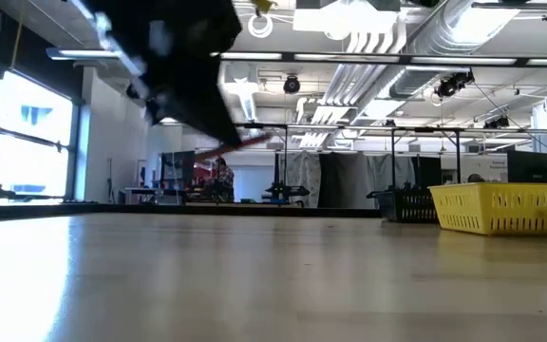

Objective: Sort crayons
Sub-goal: Put the red crayon into the yellow bin

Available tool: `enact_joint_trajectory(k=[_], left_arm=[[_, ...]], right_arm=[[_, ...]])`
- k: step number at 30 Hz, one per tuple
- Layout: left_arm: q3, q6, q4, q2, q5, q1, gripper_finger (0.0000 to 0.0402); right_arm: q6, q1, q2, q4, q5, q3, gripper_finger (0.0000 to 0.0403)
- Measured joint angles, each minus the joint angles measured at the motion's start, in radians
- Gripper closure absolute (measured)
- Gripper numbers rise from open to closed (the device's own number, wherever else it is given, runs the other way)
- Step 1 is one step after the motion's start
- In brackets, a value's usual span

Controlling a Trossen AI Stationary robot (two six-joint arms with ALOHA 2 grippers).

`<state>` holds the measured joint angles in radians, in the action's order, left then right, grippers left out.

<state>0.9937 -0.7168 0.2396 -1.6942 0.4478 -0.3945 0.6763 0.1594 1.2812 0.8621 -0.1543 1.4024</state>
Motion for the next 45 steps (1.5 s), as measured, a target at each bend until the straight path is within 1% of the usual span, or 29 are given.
enact_joint_trajectory(k=[2, 4, 6, 8, 10, 14, 16, 20, 26, 30, 34, 39, 45], left_arm=[[0.002, 0.017, -0.024, 0.041, 0.056, 0.05, 0.0401], [0.001, 0.015, -0.044, 0.094, 0.114, 0.099, 0.0401], [0.002, 0.022, -0.107, 0.147, 0.151, 0.144, 0.0401], [0.002, 0.06, -0.167, 0.202, 0.149, 0.176, 0.0401], [0.003, 0.114, -0.251, 0.248, 0.109, 0.196, 0.0401], [0.011, 0.225, -0.39, 0.314, 0.065, 0.192, 0.0401], [0.03, 0.259, -0.427, 0.323, 0.062, 0.178, 0.0401], [0.088, 0.316, -0.423, 0.304, 0.064, 0.156, 0.0401], [0.136, 0.404, -0.412, 0.283, 0.148, 0.143, 0.0401], [0.16, 0.406, -0.417, 0.283, 0.15, 0.142, 0.0401], [0.185, 0.406, -0.419, 0.283, 0.149, 0.136, 0.0401], [0.193, 0.407, -0.417, 0.283, 0.148, 0.135, 0.0401], [0.193, 0.406, -0.42, 0.283, 0.148, 0.13, 0.0401]], right_arm=[[0.029, 0.005, -0.012, 0.0, -0.067, 0.015, 0.0289], [0.042, 0.013, -0.015, -0.006, -0.108, 0.029, 0.0289], [0.042, 0.031, -0.014, -0.014, -0.17, 0.033, 0.0289], [0.042, 0.055, -0.013, -0.05, -0.247, 0.033, 0.0289], [0.037, 0.077, -0.013, -0.098, -0.306, 0.033, 0.0289], [-0.001, 0.103, -0.013, -0.178, -0.354, 0.033, 0.0289], [-0.016, 0.105, -0.006, -0.207, -0.36, 0.034, 0.0289], [-0.03, 0.103, 0.018, -0.271, -0.36, 0.034, 0.0288], [-0.107, 0.103, 0.041, -0.4, -0.34, 0.034, 0.0269], [-0.105, 0.103, 0.041, -0.422, -0.339, 0.034, 0.0251], [-0.062, 0.103, 0.041, -0.422, -0.338, 0.033, 0.0239], [-0.021, 0.103, 0.054, -0.467, -0.365, 0.033, 0.0237], [-0.026, 0.102, 0.073, -0.522, -0.366, 0.033, 0.0237]])
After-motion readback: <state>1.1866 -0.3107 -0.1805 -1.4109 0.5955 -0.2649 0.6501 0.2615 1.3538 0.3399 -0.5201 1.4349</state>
